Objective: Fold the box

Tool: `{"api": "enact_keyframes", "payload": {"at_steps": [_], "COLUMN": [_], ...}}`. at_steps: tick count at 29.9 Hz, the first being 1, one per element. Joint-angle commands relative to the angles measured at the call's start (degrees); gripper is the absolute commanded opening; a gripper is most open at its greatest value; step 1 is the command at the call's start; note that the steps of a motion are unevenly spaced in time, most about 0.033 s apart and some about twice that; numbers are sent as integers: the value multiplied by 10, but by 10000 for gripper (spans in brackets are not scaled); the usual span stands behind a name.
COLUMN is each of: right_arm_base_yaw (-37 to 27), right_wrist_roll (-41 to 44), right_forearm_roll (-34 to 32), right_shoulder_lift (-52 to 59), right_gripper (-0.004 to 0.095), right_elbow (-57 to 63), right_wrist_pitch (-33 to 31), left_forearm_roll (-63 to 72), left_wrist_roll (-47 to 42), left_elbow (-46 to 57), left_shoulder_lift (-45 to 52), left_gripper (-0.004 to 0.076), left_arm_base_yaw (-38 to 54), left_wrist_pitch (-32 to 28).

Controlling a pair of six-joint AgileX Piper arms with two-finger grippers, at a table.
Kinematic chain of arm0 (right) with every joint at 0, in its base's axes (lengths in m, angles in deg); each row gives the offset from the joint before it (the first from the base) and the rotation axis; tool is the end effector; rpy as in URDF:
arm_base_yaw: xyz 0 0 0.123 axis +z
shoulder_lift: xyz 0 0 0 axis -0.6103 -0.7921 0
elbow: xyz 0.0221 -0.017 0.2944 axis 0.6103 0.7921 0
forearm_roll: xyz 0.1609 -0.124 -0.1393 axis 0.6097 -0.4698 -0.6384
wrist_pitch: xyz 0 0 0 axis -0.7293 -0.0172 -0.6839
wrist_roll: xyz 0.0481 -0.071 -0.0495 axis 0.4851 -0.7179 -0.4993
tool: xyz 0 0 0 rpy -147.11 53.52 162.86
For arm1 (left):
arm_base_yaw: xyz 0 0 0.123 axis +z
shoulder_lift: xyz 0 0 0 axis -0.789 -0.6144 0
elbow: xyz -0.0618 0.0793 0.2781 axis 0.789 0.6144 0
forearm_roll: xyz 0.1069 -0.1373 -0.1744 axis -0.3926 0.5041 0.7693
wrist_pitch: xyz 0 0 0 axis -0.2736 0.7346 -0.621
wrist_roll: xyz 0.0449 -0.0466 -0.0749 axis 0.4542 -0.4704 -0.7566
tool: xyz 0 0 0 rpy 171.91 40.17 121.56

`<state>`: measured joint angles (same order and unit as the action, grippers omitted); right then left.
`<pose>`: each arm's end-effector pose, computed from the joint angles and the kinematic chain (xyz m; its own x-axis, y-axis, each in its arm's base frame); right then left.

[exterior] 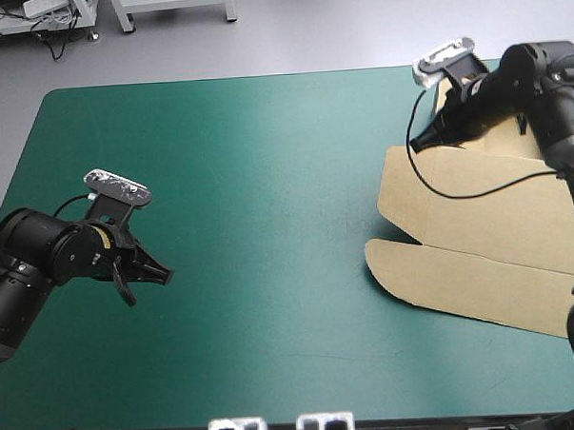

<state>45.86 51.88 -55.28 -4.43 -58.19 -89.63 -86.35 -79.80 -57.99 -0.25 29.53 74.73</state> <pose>0.3304 0.0602 0.4129 -0.7154 -0.4432 -0.5401 -0.4779 0.8743 -0.0845 0.1774 -0.0563 0.3686 -0.7937 0.4181 -0.4418 0.3768 0.9082 0.1825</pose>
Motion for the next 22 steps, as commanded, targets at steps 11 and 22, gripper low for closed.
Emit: {"api": "enact_keyframes", "payload": {"at_steps": [11,22], "right_arm_base_yaw": [1,1], "right_wrist_roll": [-3,-3], "right_forearm_roll": [26,25], "right_shoulder_lift": [266,377], "right_gripper": [-17,-17], "right_elbow": [379,528], "right_wrist_pitch": [125,122], "left_forearm_roll": [29,88], "left_wrist_roll": [-7,-7], "left_elbow": [65,114], "left_shoulder_lift": [10,13], "left_gripper": [-9,-9], "left_arm_base_yaw": [0,0], "left_wrist_pitch": [-51,-71]}}
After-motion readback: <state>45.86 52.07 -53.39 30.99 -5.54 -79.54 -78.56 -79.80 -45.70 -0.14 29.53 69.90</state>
